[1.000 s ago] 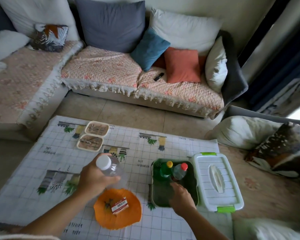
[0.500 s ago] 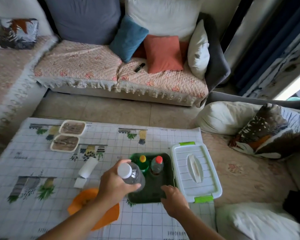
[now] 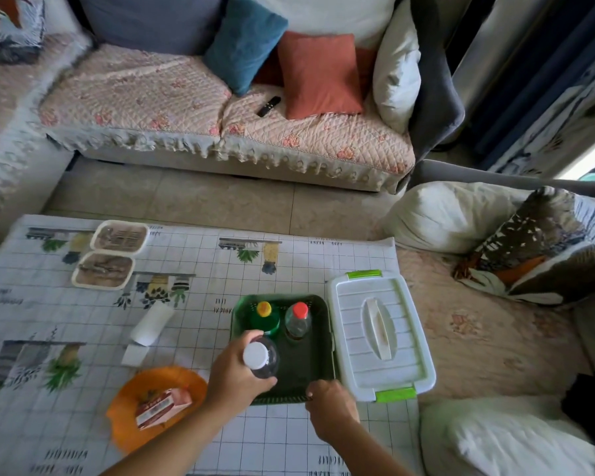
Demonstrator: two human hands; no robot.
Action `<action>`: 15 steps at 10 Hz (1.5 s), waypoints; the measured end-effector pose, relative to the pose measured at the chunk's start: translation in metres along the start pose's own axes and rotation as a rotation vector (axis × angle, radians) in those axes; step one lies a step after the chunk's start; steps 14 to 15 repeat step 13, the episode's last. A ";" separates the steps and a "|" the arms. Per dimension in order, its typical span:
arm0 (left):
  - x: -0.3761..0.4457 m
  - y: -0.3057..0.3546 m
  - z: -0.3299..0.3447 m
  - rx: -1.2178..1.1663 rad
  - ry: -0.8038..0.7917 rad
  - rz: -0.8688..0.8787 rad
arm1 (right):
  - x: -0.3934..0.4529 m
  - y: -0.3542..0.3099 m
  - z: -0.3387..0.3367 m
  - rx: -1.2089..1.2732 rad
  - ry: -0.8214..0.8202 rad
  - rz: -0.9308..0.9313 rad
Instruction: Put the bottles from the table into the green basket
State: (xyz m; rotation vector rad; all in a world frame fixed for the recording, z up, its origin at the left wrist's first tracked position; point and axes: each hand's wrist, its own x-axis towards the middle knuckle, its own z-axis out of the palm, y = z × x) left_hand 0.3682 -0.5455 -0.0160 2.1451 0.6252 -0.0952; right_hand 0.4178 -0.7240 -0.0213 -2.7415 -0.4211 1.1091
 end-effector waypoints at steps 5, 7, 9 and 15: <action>0.017 -0.007 0.041 -0.013 -0.044 -0.052 | 0.007 0.004 0.006 0.041 -0.001 0.020; 0.019 -0.014 0.051 -0.010 -0.022 -0.070 | 0.012 0.003 0.007 0.058 -0.008 0.028; 0.024 -0.016 0.047 -0.033 -0.096 -0.110 | 0.009 0.001 0.008 0.079 -0.004 0.039; 0.011 0.001 0.000 0.156 -0.270 -0.151 | 0.005 -0.024 -0.032 0.140 0.009 0.088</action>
